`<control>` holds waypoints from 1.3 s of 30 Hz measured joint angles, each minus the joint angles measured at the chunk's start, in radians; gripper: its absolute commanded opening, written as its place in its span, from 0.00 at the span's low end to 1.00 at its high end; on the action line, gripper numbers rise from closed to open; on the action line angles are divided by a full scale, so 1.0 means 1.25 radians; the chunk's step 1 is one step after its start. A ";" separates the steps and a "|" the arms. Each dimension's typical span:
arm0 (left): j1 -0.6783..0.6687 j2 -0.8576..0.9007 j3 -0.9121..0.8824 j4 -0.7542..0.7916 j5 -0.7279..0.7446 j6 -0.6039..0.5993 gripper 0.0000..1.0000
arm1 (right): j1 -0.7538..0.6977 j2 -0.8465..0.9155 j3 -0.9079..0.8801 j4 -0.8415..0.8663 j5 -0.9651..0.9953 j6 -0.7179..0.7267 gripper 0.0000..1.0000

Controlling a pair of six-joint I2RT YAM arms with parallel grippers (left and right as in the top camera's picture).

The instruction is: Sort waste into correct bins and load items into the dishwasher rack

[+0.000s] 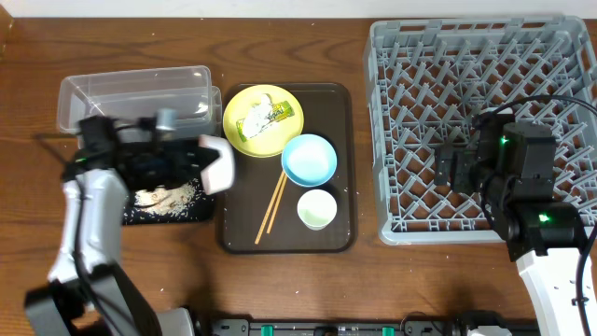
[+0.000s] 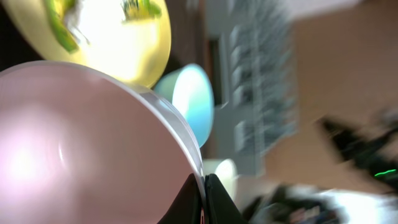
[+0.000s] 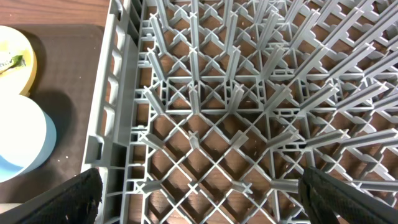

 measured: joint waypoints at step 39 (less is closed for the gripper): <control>-0.487 -0.021 0.071 0.073 -0.613 -0.123 0.65 | 0.000 0.000 0.000 -0.006 0.009 0.000 0.99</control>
